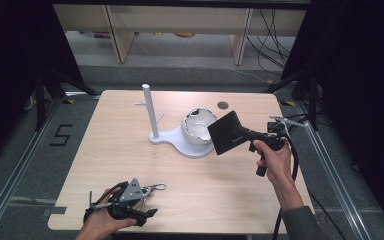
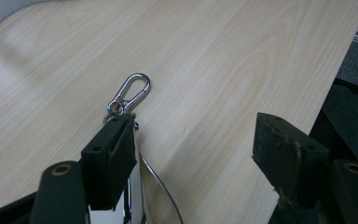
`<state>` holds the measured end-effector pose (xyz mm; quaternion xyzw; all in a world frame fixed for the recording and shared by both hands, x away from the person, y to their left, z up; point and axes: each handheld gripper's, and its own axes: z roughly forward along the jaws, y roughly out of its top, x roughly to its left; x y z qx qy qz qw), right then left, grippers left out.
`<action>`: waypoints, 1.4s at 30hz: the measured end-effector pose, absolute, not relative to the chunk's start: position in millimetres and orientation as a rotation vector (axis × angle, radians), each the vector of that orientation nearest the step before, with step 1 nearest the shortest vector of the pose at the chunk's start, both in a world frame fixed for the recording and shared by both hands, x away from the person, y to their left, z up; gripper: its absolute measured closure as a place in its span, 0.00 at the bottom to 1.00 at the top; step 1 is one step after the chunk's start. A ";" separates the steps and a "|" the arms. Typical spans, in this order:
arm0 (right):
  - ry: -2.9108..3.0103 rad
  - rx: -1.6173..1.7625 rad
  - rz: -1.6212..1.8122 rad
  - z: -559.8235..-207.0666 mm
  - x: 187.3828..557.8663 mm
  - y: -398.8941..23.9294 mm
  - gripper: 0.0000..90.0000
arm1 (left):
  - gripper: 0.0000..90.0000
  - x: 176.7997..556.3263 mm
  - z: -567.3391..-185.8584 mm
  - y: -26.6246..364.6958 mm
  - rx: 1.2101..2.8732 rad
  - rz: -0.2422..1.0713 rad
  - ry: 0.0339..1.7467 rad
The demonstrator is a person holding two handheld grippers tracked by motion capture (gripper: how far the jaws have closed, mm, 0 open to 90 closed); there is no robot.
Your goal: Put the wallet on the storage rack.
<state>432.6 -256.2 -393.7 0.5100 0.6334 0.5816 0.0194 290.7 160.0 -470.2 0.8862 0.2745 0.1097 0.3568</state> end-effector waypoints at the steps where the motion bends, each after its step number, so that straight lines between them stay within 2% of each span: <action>1: 1.963 1.587 1.794 -393.1 435.3 -255.4 0.89 | 0.33 290.2 -470.2 161.2 2.294 0.293 0.705; 10: 1.927 1.625 1.764 -391.1 471.0 -240.1 0.89 | 0.33 284.6 -471.5 171.5 2.281 0.315 0.724; 22: 1.893 1.777 1.733 -404.0 504.2 -220.2 0.89 | 0.32 286.4 -470.3 176.7 2.263 0.317 0.750; 24: 1.901 1.719 1.714 -410.0 510.9 -218.7 0.89 | 0.32 286.8 -471.2 176.7 2.262 0.317 0.761; 36: 1.938 1.863 1.645 -437.4 520.7 -189.9 0.89 | 0.32 286.3 -473.3 176.6 2.283 0.335 0.742; 38: 1.957 1.766 1.613 -444.7 525.5 -190.5 0.89 | 0.32 286.2 -474.0 176.4 2.288 0.335 0.743; 42: 1.938 1.816 1.618 -444.0 524.3 -189.1 0.88 | 0.32 286.3 -476.2 174.7 2.304 0.328 0.729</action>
